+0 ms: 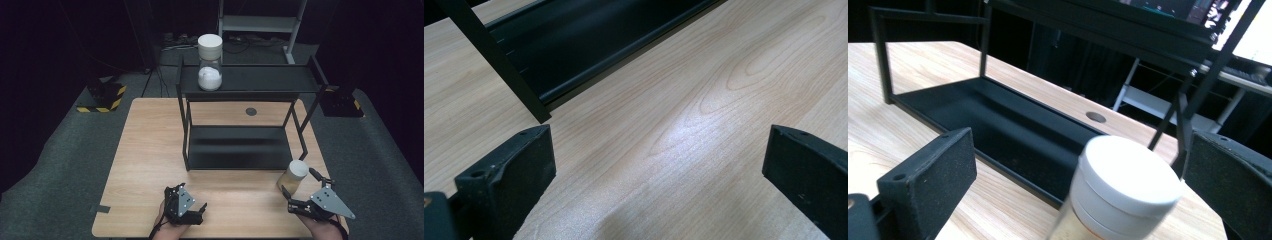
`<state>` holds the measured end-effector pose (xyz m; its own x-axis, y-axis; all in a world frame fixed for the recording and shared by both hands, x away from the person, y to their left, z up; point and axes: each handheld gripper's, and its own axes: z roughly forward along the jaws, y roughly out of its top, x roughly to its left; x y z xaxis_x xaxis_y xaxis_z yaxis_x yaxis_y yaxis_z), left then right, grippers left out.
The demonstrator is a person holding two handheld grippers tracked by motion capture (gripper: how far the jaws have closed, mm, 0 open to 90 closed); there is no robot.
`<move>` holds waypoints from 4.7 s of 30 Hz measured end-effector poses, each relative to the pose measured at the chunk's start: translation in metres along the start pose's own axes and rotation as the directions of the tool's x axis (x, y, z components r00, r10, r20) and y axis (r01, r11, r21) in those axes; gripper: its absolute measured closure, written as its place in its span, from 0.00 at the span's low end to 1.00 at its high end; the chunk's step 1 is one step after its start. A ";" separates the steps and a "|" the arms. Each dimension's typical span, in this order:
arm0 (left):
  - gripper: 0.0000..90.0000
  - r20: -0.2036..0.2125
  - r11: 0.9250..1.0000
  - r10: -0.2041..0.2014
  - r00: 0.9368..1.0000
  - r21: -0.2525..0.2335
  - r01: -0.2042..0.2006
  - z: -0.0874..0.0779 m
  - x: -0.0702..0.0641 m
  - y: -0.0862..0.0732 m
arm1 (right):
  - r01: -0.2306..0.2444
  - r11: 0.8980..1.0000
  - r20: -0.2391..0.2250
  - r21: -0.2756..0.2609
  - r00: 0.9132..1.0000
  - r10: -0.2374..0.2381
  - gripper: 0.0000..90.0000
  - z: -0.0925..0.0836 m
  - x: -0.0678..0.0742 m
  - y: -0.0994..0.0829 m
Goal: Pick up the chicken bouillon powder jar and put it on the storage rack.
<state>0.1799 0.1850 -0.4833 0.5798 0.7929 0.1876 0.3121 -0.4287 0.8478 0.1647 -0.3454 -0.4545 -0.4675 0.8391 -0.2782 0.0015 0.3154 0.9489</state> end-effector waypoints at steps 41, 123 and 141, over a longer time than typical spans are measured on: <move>0.01 0.003 1.000 0.007 1.000 -0.024 -0.007 -0.002 -0.001 -0.004 | -0.228 0.973 0.042 0.036 0.973 0.226 0.15 0.028 -0.019 -0.037; 0.01 0.034 0.999 -0.011 0.999 -0.051 0.013 -0.004 0.007 -0.009 | -0.255 0.960 -0.140 -0.113 0.961 0.239 0.38 0.053 -0.006 0.059; 0.01 0.048 0.998 -0.012 0.999 -0.056 0.015 -0.004 0.010 -0.010 | -0.257 0.956 -0.126 -0.142 0.963 0.240 0.38 0.065 -0.024 0.095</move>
<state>0.1789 0.1988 -0.4882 0.6114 0.7763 0.1535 0.2779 -0.3923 0.8769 0.2335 -0.3064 -0.3677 -0.5610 0.8275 -0.0213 -0.0040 0.0231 0.9997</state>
